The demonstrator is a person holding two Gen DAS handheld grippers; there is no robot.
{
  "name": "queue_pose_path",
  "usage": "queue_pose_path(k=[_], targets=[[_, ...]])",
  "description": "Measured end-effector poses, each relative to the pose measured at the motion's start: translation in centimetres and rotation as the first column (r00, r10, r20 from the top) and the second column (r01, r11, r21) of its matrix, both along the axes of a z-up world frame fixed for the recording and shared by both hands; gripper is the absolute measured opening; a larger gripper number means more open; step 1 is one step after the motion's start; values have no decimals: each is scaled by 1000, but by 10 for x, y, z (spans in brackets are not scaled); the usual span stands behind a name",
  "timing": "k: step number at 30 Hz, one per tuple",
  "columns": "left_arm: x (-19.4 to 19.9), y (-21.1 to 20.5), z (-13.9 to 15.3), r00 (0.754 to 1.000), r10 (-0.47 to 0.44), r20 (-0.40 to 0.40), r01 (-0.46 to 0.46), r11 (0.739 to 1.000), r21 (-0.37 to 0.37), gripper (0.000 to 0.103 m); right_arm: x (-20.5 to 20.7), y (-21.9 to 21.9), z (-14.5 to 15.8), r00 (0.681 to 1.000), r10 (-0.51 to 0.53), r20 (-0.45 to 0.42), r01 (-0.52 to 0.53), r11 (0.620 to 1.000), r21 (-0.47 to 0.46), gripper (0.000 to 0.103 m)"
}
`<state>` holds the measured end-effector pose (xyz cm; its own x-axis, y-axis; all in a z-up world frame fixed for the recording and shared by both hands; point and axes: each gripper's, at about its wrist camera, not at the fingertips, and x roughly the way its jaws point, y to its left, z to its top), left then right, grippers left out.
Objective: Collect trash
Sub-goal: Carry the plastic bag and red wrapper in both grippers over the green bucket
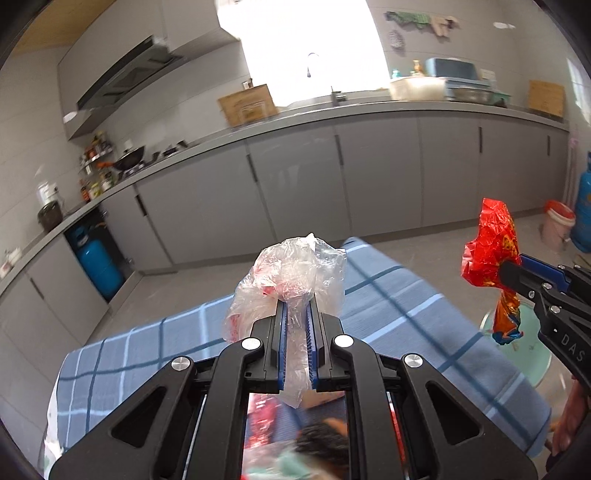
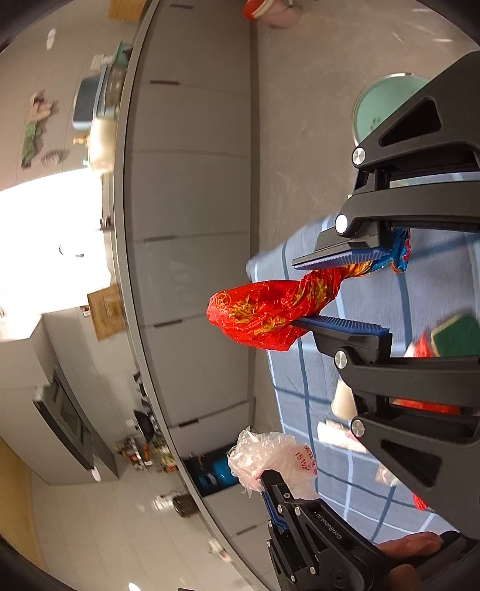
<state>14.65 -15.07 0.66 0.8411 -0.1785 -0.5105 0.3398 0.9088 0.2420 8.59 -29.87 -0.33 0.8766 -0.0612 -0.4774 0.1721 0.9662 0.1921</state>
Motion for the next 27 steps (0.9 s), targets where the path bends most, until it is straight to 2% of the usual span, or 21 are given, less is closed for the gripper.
queue_pose_path(k=[14, 18, 27], targets=[[-25, -110, -16, 980, -190, -52, 191, 981, 19, 10, -42, -85, -28, 984, -171, -45, 173, 984, 39, 27], [-36, -145, -28, 963, -254, -88, 255, 967, 4, 10, -56, -117, -43, 972, -227, -66, 230, 971, 60, 27], [-40, -201, -65, 926, -339, -166, 336, 941, -50, 10, -72, -171, -86, 944, -300, -137, 315, 944, 98, 27]])
